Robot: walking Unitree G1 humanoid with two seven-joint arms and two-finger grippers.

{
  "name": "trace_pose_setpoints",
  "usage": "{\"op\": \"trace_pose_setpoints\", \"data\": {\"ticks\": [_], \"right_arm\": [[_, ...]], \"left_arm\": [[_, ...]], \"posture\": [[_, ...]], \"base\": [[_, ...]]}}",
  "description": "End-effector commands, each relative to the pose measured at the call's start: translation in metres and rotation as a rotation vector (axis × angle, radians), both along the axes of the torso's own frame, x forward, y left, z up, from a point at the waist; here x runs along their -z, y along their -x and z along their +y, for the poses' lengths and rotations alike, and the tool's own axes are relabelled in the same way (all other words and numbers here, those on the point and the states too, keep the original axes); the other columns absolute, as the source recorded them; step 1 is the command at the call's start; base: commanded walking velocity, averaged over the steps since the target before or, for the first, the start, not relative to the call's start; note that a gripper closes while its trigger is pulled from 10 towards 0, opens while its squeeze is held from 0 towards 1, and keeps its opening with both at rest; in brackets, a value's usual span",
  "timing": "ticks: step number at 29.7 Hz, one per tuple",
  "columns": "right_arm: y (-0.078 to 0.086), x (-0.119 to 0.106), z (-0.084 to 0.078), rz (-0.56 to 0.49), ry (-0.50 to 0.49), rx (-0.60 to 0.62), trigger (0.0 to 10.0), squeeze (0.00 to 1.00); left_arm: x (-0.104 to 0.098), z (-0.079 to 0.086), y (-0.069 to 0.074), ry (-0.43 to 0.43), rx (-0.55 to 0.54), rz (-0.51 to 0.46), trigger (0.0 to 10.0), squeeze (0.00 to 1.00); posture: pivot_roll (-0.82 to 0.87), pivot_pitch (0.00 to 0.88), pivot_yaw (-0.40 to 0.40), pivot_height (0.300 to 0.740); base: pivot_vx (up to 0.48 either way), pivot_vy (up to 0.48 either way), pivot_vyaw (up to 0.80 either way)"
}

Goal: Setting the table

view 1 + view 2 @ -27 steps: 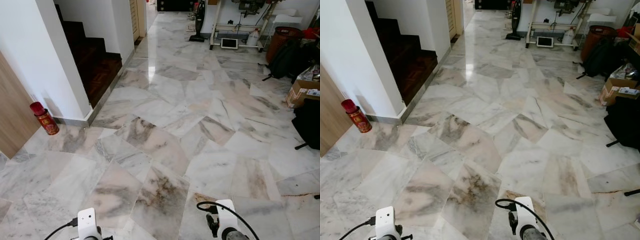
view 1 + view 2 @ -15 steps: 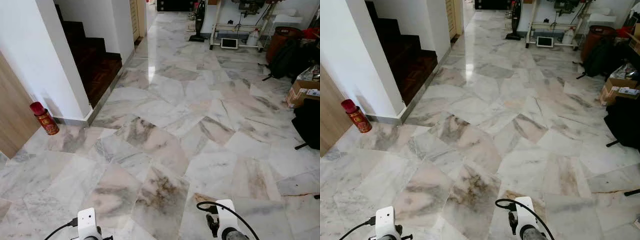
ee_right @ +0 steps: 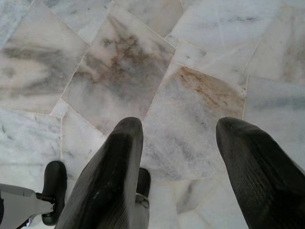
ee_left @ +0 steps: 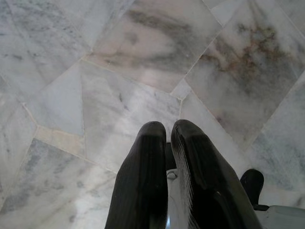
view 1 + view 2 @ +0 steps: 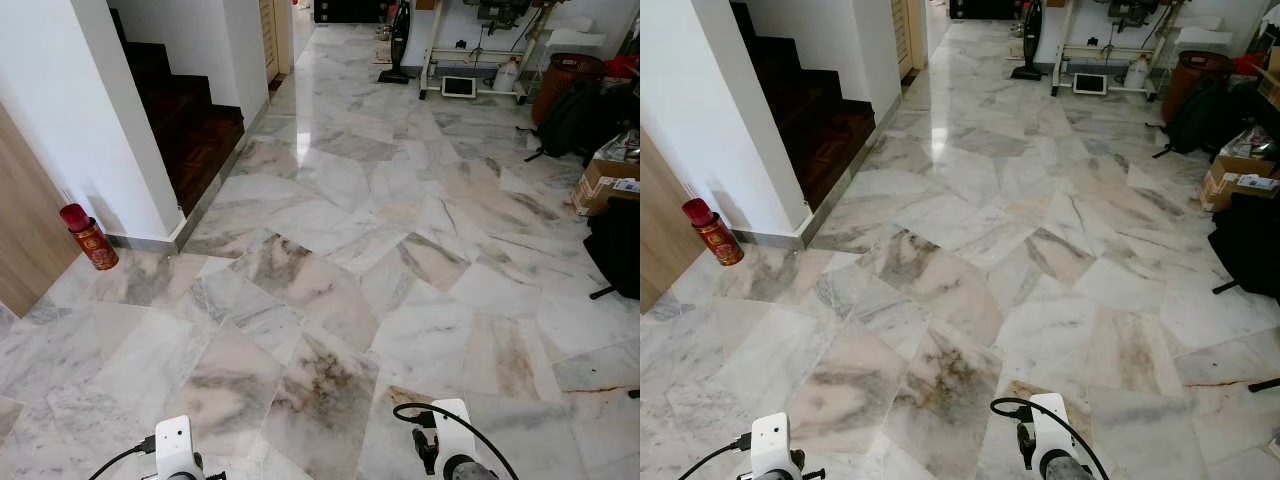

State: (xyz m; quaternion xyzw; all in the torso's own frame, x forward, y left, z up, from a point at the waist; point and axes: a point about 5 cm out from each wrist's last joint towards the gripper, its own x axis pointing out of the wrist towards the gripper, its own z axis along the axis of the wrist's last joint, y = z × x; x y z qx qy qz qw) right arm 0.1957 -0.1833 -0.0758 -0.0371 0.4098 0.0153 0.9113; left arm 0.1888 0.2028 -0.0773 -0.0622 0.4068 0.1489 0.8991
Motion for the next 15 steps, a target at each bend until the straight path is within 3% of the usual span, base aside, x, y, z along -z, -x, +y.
{"op": "trace_pose_setpoints", "data": {"ticks": [1, 2, 3, 15], "right_arm": [[-0.026, -0.012, 0.032, -0.060, -0.166, 0.068, 10.0, 0.00], [-0.026, -0.012, 0.033, -0.059, -0.170, 0.071, 10.0, 0.00], [-0.033, -0.016, 0.032, -0.077, -0.166, 0.027, 10.0, 0.00], [-0.038, -0.020, 0.034, -0.095, -0.180, 0.015, 10.0, 0.00]], "left_arm": [[-0.015, -0.030, -0.029, 0.022, 0.276, -0.143, 10.0, 0.00], [-0.015, -0.030, -0.029, 0.023, 0.276, -0.142, 10.0, 0.00], [-0.015, -0.031, -0.029, 0.020, 0.258, -0.151, 10.0, 0.00], [-0.017, -0.033, -0.031, 0.027, 0.270, -0.168, 10.0, 0.00]], "posture": [[0.06, 0.000, 0.021, 0.740], [0.06, 0.000, 0.022, 0.740], [0.12, 0.000, -0.037, 0.740], [0.11, 0.000, -0.027, 0.740]], "base": [[0.000, 0.000, 0.00], [0.000, 0.000, 0.00], [0.000, 0.000, 0.00], [0.000, 0.000, 0.00]]}}
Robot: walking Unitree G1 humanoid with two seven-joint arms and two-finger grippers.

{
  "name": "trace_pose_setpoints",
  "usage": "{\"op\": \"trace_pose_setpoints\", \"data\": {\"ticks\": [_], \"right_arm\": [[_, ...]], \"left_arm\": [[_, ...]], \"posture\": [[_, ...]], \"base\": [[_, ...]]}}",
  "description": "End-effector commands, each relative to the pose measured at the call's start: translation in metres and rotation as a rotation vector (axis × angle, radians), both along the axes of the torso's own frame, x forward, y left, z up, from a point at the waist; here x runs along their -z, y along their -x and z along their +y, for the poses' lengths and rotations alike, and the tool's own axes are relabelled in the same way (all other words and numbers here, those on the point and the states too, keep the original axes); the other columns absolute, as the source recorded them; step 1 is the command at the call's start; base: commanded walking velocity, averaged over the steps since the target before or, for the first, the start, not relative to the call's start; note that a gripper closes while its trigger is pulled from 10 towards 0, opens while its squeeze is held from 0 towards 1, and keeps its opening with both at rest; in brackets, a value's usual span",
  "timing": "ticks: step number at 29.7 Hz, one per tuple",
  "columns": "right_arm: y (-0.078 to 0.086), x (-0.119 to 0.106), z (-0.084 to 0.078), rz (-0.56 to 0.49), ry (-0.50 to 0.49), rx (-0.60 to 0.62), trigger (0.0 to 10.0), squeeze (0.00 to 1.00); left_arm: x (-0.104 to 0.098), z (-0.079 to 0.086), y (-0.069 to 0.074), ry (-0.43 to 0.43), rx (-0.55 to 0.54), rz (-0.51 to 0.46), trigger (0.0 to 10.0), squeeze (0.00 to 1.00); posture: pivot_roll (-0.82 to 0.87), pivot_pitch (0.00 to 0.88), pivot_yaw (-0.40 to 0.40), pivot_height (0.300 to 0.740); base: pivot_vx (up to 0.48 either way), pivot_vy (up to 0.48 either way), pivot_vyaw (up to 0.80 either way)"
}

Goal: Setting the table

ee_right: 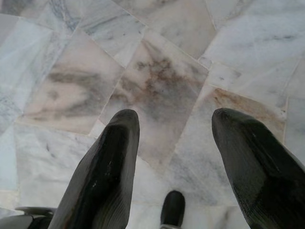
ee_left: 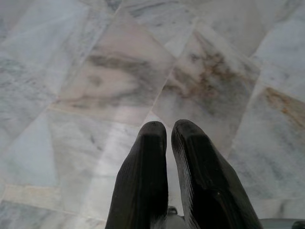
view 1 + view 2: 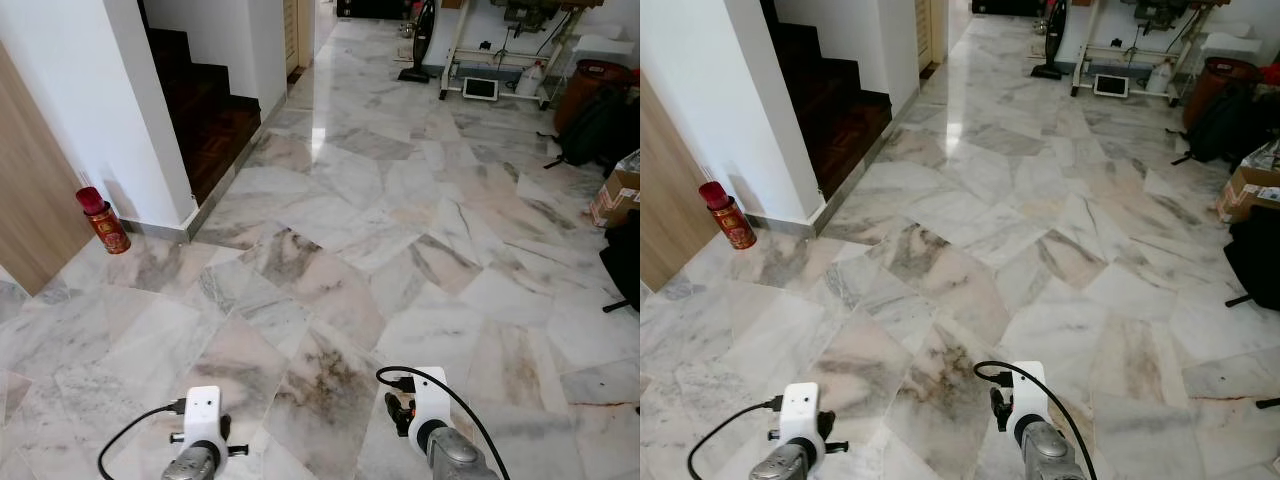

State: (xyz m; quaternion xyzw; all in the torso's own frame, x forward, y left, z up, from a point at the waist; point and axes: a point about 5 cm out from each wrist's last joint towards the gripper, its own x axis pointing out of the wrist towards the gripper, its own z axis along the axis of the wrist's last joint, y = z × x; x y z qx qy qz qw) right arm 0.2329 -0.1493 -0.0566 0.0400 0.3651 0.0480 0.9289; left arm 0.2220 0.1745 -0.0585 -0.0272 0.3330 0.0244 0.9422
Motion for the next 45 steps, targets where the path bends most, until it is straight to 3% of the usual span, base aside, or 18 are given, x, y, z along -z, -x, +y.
{"op": "trace_pose_setpoints", "data": {"ticks": [1, 12, 35, 45], "right_arm": [[-0.0005, -0.0003, 0.0000, -0.002, -0.010, 0.014, 10.0, 0.00], [-0.0005, 0.0000, -0.0003, 0.005, -0.005, 0.023, 10.0, 0.00], [-0.0016, -0.0001, -0.0019, 0.020, 0.023, 0.004, 10.0, 0.00], [0.0006, 0.0012, -0.0031, 0.023, 0.023, 0.014, 10.0, 0.00]], "left_arm": [[0.0018, -0.0050, 0.0021, 0.014, 0.016, 0.007, 10.0, 0.00], [0.0016, -0.0025, 0.0027, 0.008, 0.024, 0.002, 10.0, 0.00], [0.0034, 0.0027, 0.0066, 0.002, -0.021, 0.006, 10.0, 0.00], [0.0041, 0.0035, 0.0077, 0.003, -0.034, 0.012, 10.0, 0.00]], "posture": [[0.11, 0.000, -0.027, 0.740], [0.11, 0.000, -0.021, 0.740], [0.13, 0.000, -0.042, 0.740], [0.11, 0.000, -0.039, 0.740]], "base": [[0.000, 0.000, 0.00], [0.000, 0.000, 0.00], [0.000, 0.000, -0.77], [0.000, -0.213, -0.77]]}}
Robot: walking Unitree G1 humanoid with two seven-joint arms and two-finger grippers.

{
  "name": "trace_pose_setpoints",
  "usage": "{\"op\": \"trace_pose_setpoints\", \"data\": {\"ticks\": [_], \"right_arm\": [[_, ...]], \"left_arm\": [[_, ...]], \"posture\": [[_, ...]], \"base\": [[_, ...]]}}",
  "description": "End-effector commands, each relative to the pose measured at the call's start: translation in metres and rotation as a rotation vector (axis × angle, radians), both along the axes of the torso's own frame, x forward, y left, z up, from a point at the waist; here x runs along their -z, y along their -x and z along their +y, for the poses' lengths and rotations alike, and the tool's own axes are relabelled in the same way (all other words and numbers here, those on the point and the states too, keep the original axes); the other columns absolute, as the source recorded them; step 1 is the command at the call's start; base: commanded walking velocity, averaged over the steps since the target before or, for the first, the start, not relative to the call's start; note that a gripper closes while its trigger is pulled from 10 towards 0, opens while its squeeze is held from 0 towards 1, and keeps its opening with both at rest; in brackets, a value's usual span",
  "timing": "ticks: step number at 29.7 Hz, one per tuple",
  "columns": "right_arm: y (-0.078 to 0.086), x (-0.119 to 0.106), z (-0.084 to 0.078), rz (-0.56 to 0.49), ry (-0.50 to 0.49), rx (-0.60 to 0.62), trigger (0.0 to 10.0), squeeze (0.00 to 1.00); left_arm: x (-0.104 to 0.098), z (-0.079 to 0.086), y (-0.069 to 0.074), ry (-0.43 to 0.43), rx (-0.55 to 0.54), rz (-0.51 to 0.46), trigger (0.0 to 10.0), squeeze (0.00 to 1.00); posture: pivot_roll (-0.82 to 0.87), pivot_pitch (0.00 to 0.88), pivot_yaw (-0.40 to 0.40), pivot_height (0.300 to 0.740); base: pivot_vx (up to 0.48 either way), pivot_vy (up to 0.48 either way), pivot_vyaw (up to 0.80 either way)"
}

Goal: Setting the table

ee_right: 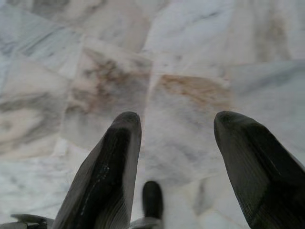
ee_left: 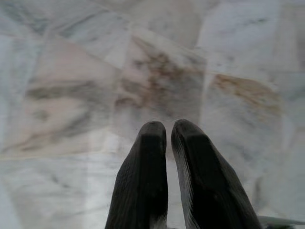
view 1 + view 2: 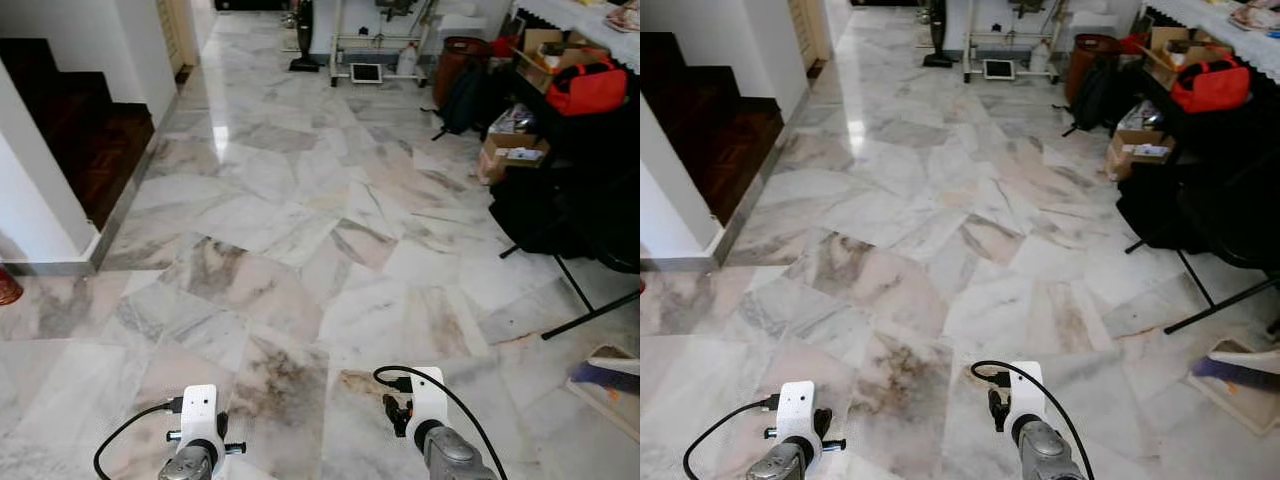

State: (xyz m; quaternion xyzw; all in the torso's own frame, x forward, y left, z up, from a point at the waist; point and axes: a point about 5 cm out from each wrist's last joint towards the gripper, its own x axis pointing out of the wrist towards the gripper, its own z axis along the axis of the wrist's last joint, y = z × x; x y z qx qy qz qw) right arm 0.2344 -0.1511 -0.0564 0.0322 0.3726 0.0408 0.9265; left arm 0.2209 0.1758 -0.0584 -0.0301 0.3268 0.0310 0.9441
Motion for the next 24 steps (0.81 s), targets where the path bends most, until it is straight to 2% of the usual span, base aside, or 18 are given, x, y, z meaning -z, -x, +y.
{"op": "trace_pose_setpoints", "data": {"ticks": [1, 24], "right_arm": [[0.0027, 0.0018, -0.0021, 0.009, 0.002, 0.013, 10.0, 0.00], [0.0027, 0.0016, -0.0068, 0.009, 0.005, 0.034, 10.0, 0.00]], "left_arm": [[0.0044, 0.0023, 0.0068, -0.001, -0.017, 0.027, 10.0, 0.00], [0.0042, 0.0006, 0.0061, 0.009, -0.012, 0.027, 10.0, 0.00]], "posture": [[0.11, 0.000, -0.038, 0.740], [0.10, 0.000, -0.037, 0.740]], "base": [[0.000, 0.000, -0.77], [0.000, 0.000, -0.77]]}}
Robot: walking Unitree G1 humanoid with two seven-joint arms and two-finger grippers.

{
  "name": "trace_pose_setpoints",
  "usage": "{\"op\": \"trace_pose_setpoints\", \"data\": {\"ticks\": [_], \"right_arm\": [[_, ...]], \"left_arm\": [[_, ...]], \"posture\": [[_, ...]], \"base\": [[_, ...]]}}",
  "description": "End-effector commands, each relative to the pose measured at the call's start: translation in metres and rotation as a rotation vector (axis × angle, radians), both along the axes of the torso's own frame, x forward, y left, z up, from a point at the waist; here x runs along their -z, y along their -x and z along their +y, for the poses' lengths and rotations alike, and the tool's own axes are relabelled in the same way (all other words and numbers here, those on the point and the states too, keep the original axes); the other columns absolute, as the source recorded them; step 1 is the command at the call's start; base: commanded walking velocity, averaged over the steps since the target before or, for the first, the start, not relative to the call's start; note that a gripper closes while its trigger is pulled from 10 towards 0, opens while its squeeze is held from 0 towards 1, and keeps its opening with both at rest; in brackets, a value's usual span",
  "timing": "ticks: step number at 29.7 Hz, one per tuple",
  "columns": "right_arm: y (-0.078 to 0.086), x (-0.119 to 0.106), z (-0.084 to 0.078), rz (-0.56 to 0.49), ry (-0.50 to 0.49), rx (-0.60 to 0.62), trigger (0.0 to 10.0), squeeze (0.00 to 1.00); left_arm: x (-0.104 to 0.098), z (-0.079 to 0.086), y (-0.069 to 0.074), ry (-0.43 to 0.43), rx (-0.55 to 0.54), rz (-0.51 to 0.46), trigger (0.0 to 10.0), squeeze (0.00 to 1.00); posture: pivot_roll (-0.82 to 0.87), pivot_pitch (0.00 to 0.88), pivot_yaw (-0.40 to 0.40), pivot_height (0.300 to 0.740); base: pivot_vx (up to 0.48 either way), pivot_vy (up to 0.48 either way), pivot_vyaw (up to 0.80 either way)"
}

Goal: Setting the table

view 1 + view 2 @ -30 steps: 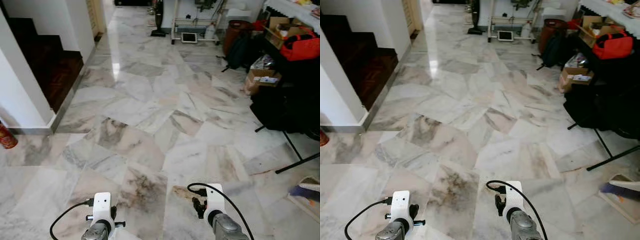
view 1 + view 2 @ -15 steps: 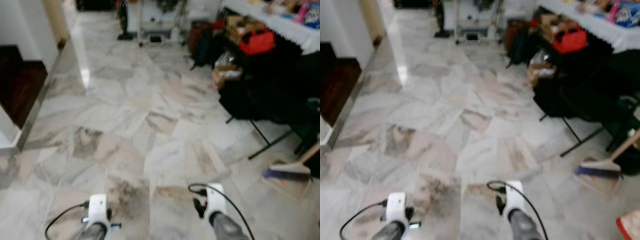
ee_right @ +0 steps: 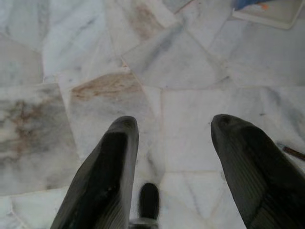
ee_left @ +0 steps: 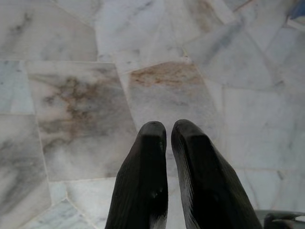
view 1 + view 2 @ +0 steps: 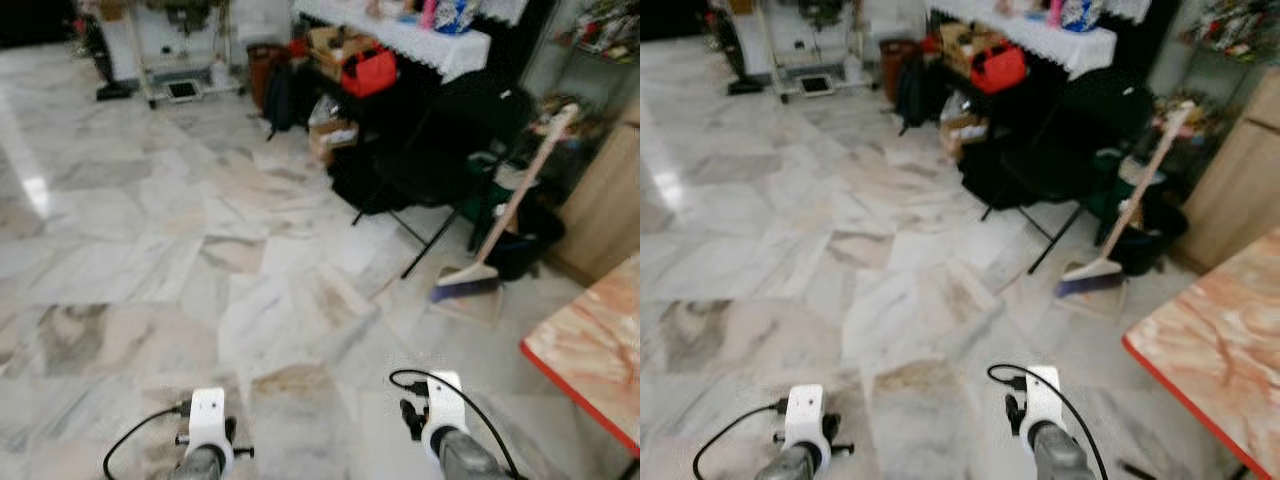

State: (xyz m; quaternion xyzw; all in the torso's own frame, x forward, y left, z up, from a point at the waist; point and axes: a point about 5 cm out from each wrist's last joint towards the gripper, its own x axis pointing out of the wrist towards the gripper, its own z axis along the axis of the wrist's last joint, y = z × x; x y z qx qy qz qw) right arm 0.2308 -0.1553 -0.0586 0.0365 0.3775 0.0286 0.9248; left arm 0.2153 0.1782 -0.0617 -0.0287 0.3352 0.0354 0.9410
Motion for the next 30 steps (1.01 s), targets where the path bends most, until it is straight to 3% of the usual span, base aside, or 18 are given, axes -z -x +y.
{"op": "trace_pose_setpoints", "data": {"ticks": [1, 20, 30], "right_arm": [[-0.0009, -0.0007, -0.0025, -0.003, 0.004, 0.008, 10.0, 0.00], [0.0025, 0.0015, -0.0029, 0.008, 0.004, 0.025, 10.0, 0.00], [0.0009, 0.0006, -0.0036, 0.005, 0.006, 0.026, 10.0, 0.00]], "left_arm": [[0.0009, -0.0017, 0.0005, 0.014, -0.005, 0.009, 10.0, 0.00], [0.0010, -0.0024, 0.0004, -0.003, 0.027, 0.015, 10.0, 0.00], [0.0009, -0.0016, 0.0005, 0.003, 0.007, 0.011, 10.0, 0.00]], "posture": [[0.10, 0.000, -0.037, 0.740], [0.09, 0.000, -0.027, 0.740], [0.10, 0.000, -0.031, 0.740]], "base": [[0.000, 0.000, -0.77], [0.000, 0.000, -0.77], [0.000, -0.134, -0.77]]}}
